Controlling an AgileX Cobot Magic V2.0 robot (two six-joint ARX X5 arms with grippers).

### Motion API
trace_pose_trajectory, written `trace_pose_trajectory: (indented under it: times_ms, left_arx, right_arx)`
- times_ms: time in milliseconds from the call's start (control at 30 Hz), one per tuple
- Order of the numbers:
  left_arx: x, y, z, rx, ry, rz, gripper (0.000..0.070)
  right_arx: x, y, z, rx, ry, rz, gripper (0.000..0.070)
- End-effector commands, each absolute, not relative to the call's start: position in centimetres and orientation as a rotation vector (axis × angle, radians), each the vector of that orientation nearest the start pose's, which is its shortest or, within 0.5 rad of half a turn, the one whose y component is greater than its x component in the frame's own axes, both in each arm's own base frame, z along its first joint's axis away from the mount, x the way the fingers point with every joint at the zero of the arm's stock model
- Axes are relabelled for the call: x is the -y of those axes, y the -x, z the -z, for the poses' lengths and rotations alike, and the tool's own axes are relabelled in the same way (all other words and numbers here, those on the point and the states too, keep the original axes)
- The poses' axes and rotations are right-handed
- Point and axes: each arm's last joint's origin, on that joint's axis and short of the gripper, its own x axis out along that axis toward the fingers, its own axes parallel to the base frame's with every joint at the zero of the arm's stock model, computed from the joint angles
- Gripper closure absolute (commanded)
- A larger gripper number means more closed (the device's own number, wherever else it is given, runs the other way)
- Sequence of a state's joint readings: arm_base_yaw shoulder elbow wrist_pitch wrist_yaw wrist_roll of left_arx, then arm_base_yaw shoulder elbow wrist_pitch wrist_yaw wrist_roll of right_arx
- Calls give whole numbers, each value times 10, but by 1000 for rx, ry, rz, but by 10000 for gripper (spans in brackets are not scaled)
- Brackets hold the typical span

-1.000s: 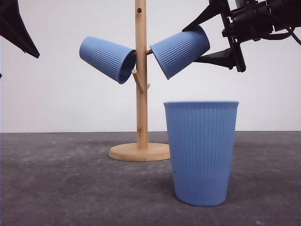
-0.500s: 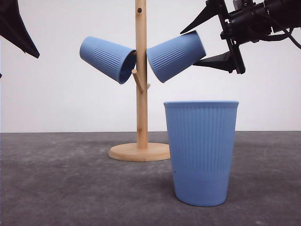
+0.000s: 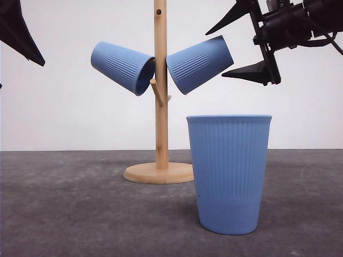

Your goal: Place three cups

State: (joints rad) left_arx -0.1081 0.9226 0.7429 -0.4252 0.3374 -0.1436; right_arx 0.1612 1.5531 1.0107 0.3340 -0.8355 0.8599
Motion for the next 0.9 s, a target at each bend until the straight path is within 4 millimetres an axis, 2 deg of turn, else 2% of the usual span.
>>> trace_pose_trajectory:
  times_ms: [0,133,400,567,733,867]
  left_arx:
    - [31,-190,-277,-628,205,390,156]
    - [31,-190,-277,-628,205,390,156]
    - [31,-190,-277,-632,206,389,156]
    - [31,-189,-277,-636,206,389,156]
    - [31,-189,-277,-636,206,389,156]
    - [31,-190,-277,-636,206,389,156]
  right_arx:
    - [-71,-332,-281,-598,-809,-849,118]
    - [-61,-315,-286,-630,-702,-798,119]
    - [-55,-262,-302,-737,-470,-730,120]
    - [-64,-235,-297,-911,-415,-664,121]
    - [-85,-215,-284,-1099,-296,-606,122]
    - [-103,-205,-281,-1140,-203,-574,141]
